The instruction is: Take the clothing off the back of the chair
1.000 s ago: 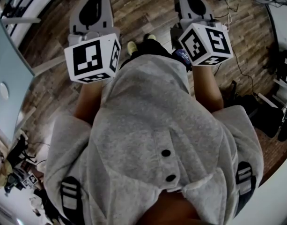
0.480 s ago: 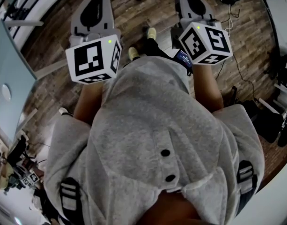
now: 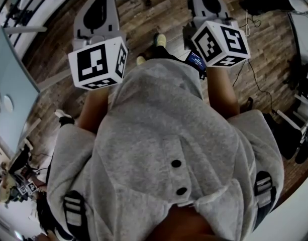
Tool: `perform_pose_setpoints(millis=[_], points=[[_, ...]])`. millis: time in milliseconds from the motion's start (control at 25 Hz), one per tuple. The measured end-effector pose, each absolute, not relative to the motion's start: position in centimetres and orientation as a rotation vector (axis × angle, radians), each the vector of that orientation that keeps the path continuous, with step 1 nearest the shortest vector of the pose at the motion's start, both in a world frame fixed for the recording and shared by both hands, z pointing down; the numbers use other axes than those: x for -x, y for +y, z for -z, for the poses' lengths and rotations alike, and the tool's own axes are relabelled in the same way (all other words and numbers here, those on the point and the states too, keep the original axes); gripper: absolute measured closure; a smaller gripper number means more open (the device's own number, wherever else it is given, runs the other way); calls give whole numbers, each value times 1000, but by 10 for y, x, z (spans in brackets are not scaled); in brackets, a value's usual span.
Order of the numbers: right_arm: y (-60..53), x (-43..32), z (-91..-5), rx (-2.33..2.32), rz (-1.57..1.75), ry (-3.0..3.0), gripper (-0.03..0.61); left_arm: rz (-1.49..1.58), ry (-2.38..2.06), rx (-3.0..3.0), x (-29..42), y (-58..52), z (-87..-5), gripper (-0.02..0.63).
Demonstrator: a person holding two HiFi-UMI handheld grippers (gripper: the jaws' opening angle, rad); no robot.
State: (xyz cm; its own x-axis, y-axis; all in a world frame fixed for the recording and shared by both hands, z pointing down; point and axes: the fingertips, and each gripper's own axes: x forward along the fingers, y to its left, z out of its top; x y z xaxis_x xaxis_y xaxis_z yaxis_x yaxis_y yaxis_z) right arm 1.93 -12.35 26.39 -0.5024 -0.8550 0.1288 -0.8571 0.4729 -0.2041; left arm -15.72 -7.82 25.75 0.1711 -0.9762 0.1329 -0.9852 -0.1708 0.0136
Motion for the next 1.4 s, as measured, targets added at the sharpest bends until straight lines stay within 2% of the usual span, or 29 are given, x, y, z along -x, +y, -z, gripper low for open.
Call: perform_pose_setpoints(millis=[800,1400], points=[[-240,-35,-263,-1482,-378,-2734,566,-198,-1997,-2261,140,-189,-268,607],[-287,-58,-273,-1382,-360,-2778,566,-255,-2044,-2203,111,-236,-281,607]])
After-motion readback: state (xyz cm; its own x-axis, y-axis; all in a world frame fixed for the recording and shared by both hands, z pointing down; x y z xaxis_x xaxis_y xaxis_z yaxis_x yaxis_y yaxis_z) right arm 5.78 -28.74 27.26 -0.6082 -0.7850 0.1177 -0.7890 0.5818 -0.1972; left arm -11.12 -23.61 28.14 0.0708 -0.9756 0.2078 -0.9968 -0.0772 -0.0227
